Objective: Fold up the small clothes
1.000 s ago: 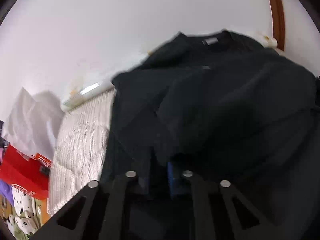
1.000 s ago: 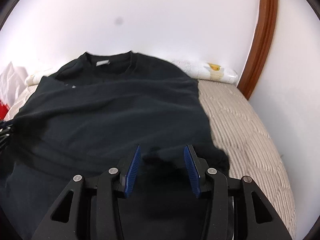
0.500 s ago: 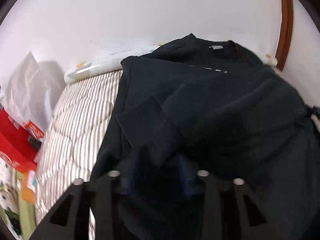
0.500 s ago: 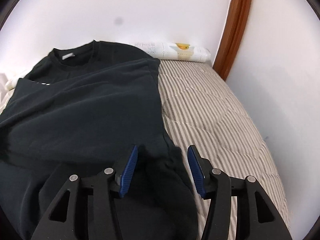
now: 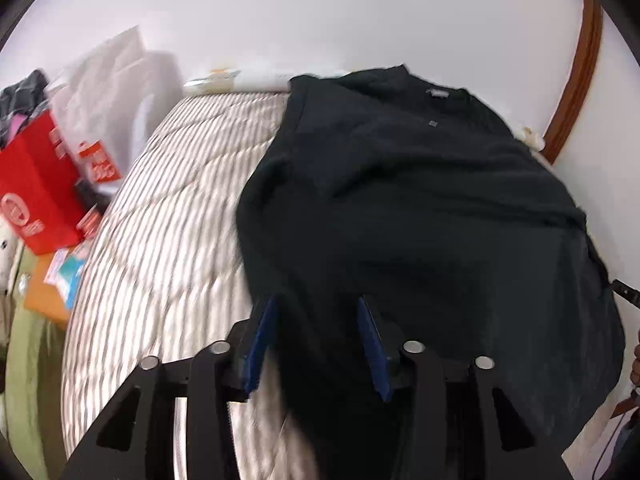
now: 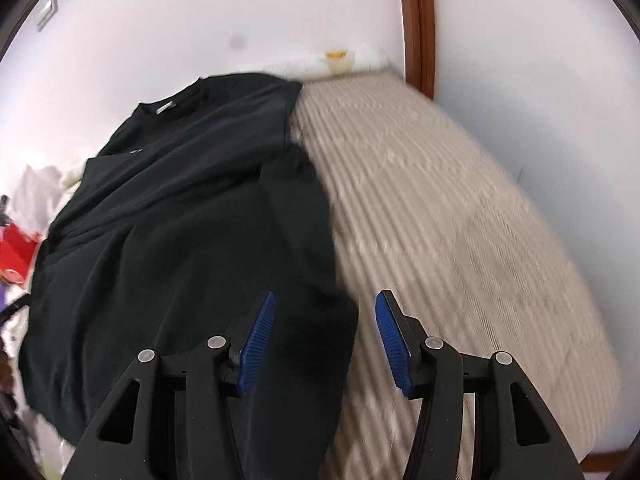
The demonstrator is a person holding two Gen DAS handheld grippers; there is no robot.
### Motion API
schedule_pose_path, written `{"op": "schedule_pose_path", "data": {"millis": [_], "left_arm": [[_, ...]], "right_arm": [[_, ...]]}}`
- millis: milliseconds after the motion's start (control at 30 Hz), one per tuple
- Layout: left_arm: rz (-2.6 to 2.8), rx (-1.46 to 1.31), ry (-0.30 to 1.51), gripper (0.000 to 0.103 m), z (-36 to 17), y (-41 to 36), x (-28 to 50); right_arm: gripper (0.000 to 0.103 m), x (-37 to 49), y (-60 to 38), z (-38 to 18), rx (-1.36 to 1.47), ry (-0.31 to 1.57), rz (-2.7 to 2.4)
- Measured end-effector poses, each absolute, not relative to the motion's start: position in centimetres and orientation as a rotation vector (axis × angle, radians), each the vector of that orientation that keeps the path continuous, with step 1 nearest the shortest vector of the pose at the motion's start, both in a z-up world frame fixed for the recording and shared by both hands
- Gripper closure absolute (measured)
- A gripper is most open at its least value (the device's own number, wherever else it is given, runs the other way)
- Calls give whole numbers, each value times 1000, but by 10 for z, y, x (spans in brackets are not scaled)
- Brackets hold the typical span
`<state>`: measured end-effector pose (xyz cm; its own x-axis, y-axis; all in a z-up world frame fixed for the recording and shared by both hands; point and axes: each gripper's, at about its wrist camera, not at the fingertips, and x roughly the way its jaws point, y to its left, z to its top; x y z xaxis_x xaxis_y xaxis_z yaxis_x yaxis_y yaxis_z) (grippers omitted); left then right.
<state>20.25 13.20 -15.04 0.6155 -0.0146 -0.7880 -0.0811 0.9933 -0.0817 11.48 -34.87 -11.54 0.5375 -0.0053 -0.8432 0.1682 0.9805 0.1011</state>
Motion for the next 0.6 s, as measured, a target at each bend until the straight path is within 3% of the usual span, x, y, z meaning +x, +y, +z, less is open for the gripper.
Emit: {"op": "schedule_pose_path", "data": {"millis": [33, 133, 533, 600], "left_arm": [[35, -127, 908, 48, -153, 134, 194], [6, -175, 923, 44, -160, 140, 174], [20, -192, 915, 46, -171, 126, 148], [27, -192, 914, 47, -171, 123, 149]], "right_arm": [[51, 109, -350, -119, 187, 1008, -97], [51, 94, -346, -129, 176, 1026, -79], [47, 97, -318, -139, 85, 992, -91], [51, 98, -312, -141, 59, 979, -105]]}}
